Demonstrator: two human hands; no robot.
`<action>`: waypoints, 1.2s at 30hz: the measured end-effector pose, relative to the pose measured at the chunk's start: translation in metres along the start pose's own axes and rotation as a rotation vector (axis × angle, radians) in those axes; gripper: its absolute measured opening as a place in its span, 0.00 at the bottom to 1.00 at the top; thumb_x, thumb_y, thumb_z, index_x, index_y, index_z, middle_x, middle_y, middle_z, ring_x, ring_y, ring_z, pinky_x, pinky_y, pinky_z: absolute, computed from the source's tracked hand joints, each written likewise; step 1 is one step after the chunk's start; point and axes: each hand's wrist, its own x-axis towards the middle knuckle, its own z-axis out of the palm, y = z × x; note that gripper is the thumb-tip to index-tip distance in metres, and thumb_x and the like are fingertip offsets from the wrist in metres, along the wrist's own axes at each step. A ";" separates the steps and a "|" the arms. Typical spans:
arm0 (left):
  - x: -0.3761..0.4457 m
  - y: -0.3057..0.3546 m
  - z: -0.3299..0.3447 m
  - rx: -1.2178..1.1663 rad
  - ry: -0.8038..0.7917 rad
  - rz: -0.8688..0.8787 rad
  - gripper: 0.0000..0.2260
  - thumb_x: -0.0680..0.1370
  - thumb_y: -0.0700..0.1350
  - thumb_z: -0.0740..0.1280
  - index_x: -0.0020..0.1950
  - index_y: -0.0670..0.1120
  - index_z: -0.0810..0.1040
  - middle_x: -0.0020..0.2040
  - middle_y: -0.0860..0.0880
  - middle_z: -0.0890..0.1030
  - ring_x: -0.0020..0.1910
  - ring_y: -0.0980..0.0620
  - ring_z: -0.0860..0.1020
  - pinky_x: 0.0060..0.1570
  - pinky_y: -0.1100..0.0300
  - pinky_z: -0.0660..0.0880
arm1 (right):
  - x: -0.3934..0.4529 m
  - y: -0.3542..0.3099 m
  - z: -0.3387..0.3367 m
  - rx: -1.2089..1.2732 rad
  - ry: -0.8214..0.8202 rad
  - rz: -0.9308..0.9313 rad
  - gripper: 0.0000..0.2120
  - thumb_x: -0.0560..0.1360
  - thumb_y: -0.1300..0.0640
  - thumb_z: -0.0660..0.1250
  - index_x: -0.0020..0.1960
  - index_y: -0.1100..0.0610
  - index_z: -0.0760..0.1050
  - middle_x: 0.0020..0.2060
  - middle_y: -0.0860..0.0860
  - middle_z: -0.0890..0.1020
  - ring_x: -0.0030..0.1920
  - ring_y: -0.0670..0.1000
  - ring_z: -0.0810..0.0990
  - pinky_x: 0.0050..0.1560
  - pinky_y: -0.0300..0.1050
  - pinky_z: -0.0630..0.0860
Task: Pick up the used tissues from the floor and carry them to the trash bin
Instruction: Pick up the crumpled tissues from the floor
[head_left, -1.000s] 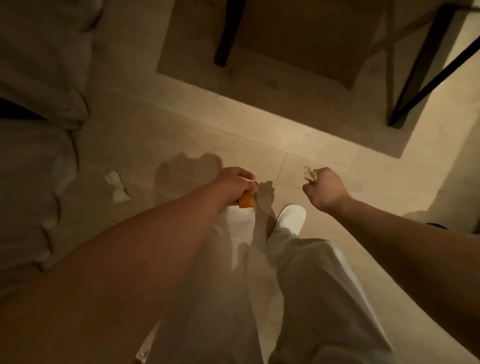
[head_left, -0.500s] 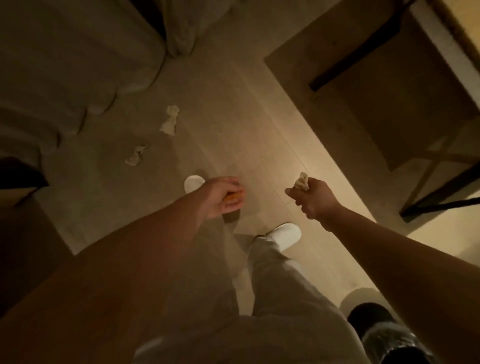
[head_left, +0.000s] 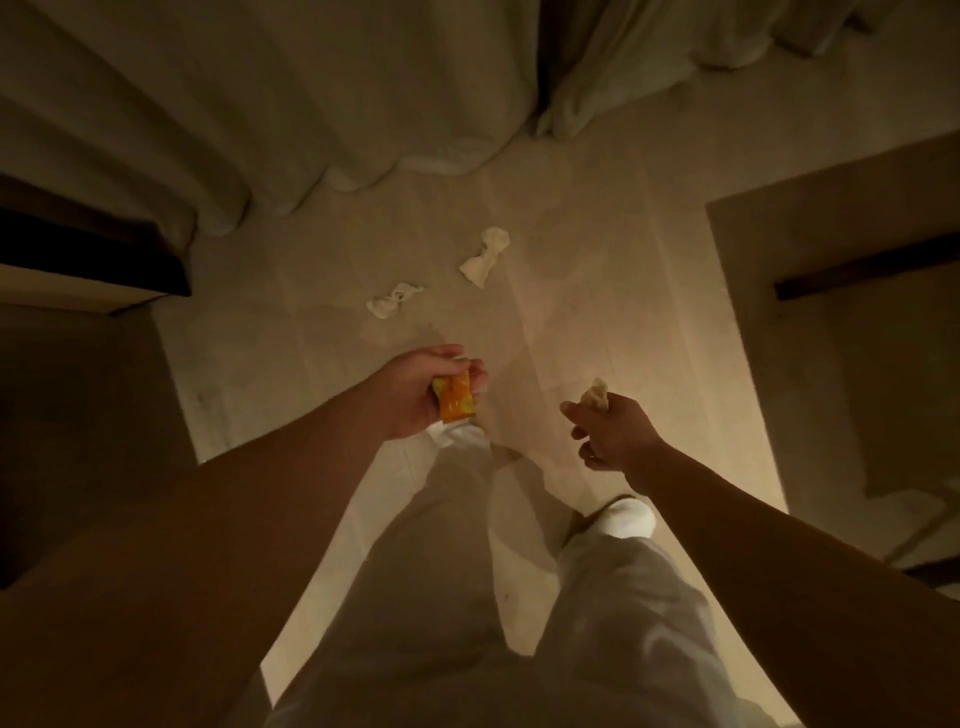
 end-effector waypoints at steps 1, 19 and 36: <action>0.000 0.013 -0.012 -0.046 -0.006 0.000 0.11 0.81 0.32 0.62 0.61 0.43 0.72 0.51 0.40 0.81 0.41 0.48 0.87 0.39 0.53 0.83 | 0.004 -0.014 0.012 -0.012 -0.004 -0.001 0.09 0.77 0.53 0.71 0.49 0.58 0.75 0.37 0.55 0.78 0.28 0.50 0.73 0.28 0.39 0.74; 0.194 0.064 -0.140 -0.155 0.302 0.044 0.14 0.77 0.32 0.66 0.59 0.46 0.77 0.48 0.43 0.83 0.45 0.45 0.85 0.41 0.53 0.80 | 0.257 -0.139 0.116 -0.365 -0.061 0.019 0.02 0.79 0.63 0.63 0.50 0.57 0.71 0.33 0.53 0.72 0.23 0.47 0.69 0.21 0.34 0.68; 0.495 0.046 -0.261 0.669 0.945 0.241 0.35 0.69 0.66 0.71 0.69 0.50 0.69 0.58 0.51 0.78 0.57 0.48 0.78 0.49 0.54 0.70 | 0.588 -0.108 0.187 -0.932 0.005 -0.520 0.40 0.69 0.45 0.71 0.75 0.58 0.59 0.56 0.57 0.76 0.55 0.60 0.79 0.55 0.60 0.78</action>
